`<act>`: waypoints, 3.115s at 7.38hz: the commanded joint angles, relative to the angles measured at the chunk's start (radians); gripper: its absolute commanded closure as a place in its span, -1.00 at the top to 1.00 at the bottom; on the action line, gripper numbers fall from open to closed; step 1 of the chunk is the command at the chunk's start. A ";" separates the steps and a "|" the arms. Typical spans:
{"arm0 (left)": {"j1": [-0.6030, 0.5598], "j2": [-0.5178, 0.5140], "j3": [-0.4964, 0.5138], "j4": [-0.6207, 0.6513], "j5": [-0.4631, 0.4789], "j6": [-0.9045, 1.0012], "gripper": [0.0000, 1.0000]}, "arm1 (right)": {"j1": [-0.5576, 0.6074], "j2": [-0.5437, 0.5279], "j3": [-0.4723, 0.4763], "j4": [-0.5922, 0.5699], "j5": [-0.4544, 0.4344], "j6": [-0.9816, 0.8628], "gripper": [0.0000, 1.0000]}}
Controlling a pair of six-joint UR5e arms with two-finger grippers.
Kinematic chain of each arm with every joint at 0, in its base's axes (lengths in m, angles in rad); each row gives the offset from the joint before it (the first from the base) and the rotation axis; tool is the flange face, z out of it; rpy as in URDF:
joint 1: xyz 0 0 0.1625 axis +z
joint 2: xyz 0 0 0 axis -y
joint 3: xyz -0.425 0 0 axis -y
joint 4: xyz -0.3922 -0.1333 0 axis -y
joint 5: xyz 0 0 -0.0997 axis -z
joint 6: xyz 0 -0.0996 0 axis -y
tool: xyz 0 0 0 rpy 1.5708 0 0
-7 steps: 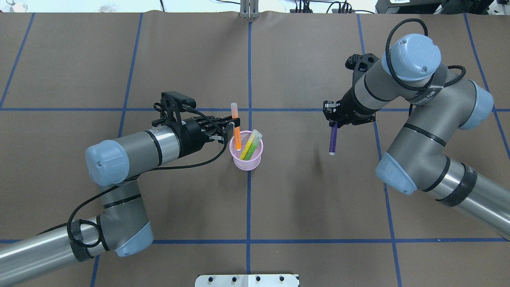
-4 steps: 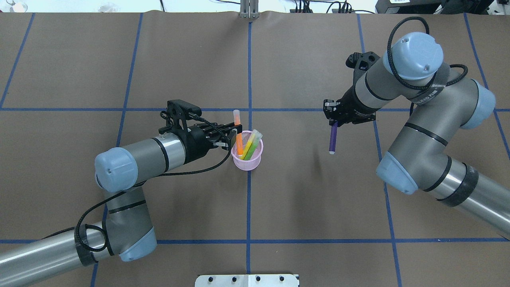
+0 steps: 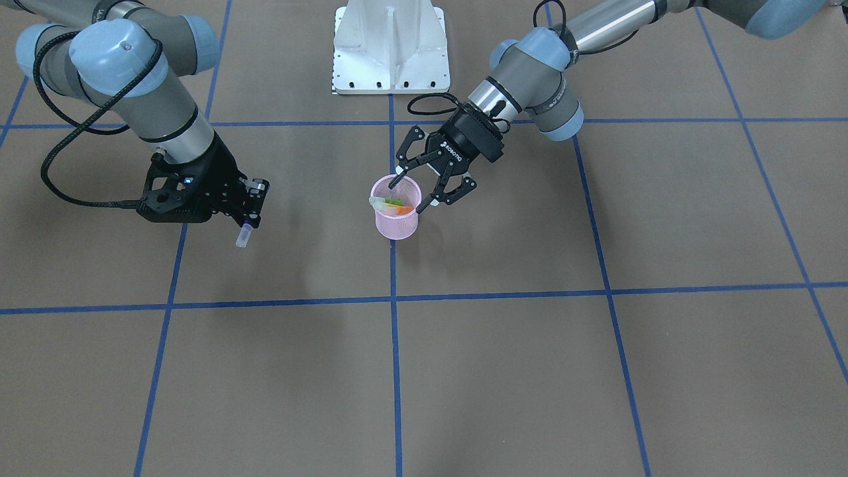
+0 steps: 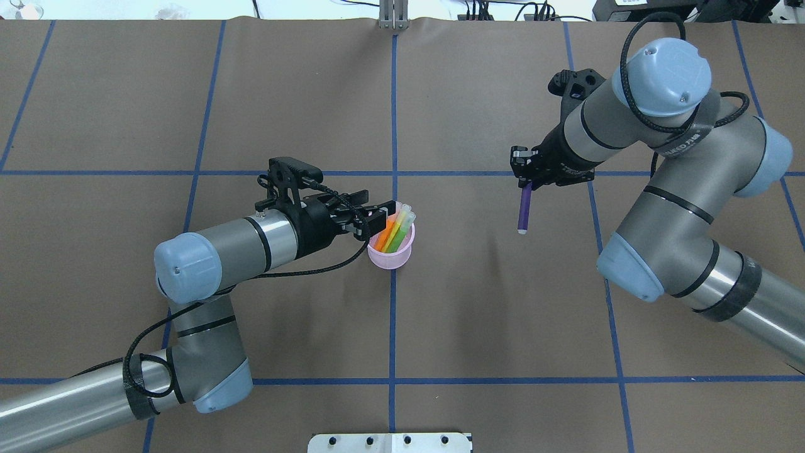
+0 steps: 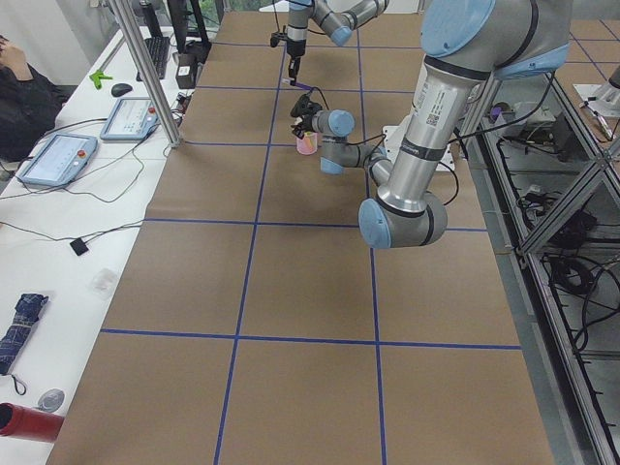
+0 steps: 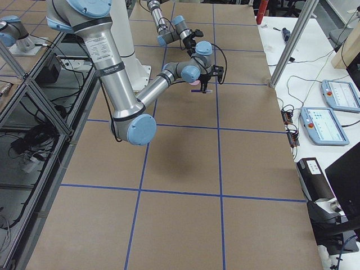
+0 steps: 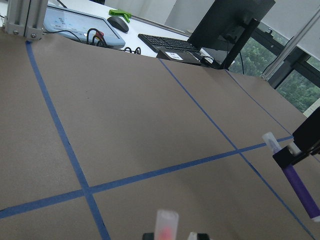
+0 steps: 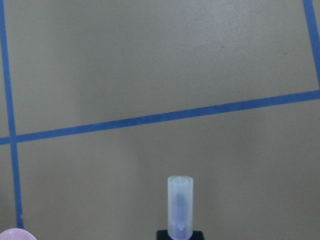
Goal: Collect pens into pen holder
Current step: 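Withdraw the open left gripper while the right carries the purple marker toward the cup, then lower the purple marker into the pink cup and open the right gripper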
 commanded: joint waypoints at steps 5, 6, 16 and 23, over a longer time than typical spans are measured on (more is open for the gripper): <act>-0.209 0.005 -0.023 0.219 -0.275 -0.106 0.98 | 0.006 0.047 0.060 0.322 -0.208 -0.099 -1.00; -0.284 0.007 -0.025 0.331 -0.413 -0.109 0.98 | -0.012 0.045 0.057 0.407 -0.263 -0.107 -1.00; -0.633 0.059 -0.026 0.736 -0.808 0.010 0.98 | -0.379 0.062 -0.069 0.703 -0.778 -0.260 -1.00; -0.629 0.085 -0.025 0.734 -0.804 0.056 0.98 | -0.429 0.088 -0.148 0.703 -0.816 -0.260 -1.00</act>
